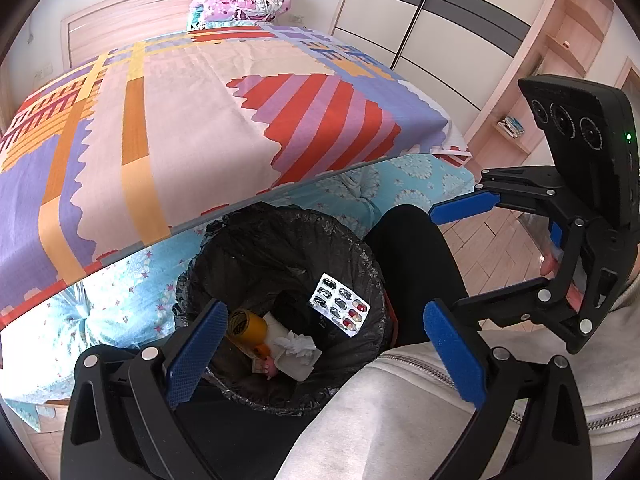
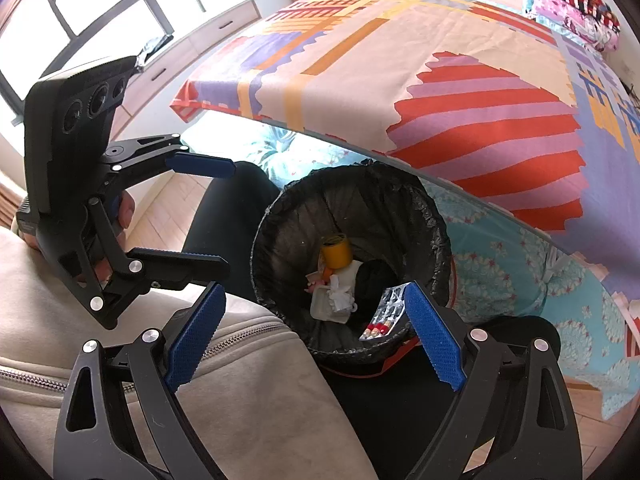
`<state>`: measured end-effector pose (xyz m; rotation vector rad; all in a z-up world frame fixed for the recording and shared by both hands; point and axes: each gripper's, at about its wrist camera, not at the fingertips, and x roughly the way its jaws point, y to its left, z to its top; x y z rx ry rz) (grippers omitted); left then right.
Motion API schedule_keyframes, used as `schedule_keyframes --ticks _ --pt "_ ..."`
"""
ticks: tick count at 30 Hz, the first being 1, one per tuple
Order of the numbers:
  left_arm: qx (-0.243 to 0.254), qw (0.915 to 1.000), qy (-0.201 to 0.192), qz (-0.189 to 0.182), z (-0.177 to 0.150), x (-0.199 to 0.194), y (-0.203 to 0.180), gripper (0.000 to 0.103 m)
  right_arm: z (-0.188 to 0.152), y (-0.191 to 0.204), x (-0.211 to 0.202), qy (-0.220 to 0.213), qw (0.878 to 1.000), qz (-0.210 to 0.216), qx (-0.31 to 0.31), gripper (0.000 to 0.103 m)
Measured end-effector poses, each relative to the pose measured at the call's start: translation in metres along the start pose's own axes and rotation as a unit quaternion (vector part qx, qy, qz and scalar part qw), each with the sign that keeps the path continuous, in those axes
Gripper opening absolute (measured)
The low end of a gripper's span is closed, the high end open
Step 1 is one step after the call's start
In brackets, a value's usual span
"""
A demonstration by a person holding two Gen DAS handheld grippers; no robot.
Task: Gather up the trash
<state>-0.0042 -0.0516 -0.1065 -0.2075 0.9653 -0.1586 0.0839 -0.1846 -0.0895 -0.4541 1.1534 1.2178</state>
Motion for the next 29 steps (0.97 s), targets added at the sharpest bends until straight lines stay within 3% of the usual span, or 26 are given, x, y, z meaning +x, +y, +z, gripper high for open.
schedule_keyframes --ticks 29 --pt "-0.003 1.0 0.001 0.0 -0.0012 0.001 0.0001 0.095 0.0002 0.0001 -0.0007 -0.001 1.0 0.002 0.001 0.091"
